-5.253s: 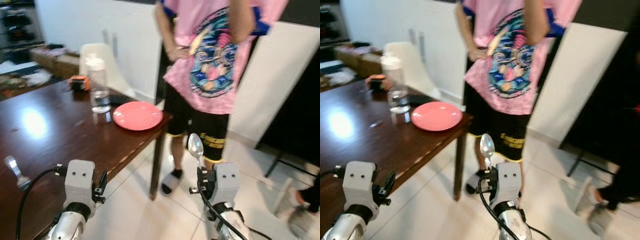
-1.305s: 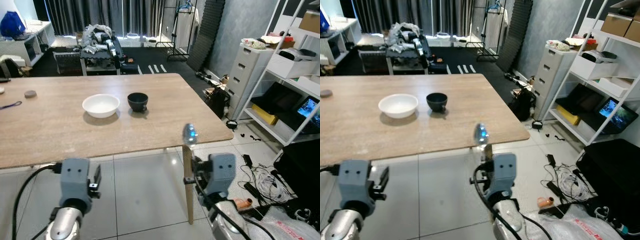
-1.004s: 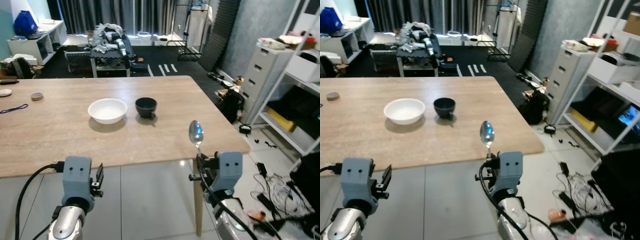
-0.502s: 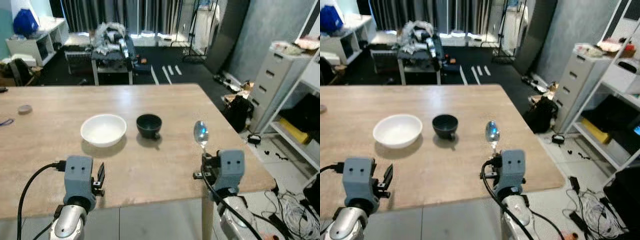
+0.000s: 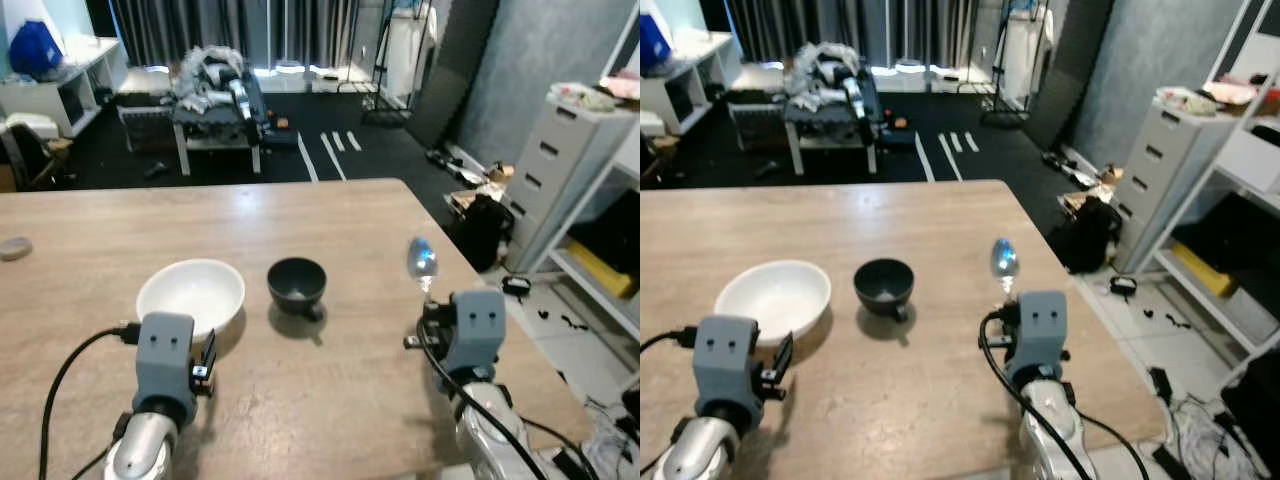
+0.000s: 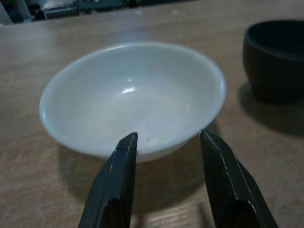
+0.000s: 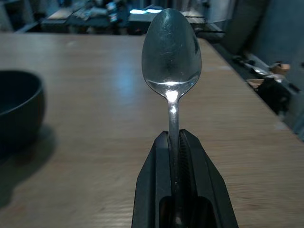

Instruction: Setting the table

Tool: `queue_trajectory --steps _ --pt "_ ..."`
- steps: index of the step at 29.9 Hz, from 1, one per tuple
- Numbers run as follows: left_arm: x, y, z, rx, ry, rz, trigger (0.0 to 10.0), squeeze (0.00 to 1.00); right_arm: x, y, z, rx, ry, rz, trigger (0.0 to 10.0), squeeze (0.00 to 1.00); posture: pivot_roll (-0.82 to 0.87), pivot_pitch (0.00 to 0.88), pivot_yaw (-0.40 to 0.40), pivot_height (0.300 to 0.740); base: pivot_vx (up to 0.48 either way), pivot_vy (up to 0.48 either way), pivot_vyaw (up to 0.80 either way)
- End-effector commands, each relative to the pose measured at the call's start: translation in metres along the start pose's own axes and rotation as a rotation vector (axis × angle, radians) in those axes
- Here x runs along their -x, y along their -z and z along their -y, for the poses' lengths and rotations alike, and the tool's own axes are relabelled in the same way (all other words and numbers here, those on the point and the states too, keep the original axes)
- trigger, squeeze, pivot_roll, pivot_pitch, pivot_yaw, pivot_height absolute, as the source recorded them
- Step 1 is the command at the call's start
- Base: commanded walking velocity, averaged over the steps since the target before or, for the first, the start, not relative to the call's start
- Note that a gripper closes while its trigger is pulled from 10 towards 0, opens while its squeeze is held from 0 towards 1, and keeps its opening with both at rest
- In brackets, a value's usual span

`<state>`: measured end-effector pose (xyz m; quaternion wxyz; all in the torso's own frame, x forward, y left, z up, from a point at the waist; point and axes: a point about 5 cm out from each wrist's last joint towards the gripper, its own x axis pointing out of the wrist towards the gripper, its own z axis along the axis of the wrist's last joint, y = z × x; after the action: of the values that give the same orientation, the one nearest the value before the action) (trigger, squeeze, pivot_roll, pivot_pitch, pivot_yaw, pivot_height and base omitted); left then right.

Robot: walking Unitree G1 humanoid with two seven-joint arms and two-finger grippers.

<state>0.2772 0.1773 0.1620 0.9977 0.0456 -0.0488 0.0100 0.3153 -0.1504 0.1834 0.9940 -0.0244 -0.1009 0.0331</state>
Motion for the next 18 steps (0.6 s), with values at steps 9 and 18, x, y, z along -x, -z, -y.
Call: queue_trajectory --steps 9,18 --pt "0.02 0.005 -0.001 -0.012 0.096 -0.029 10.0 0.0 0.0 0.018 0.004 0.019 -0.068 -0.164 10.0 0.0 0.08 0.126 0.025 0.74 0.0 0.0 0.0" --pt "0.026 0.007 0.0 -0.019 0.09 -0.044 10.0 0.0 -0.009 0.024 -0.016 -0.197 -0.123 -0.322 10.0 0.0 0.09 0.134 0.016 0.74 0.0 0.0 0.0"
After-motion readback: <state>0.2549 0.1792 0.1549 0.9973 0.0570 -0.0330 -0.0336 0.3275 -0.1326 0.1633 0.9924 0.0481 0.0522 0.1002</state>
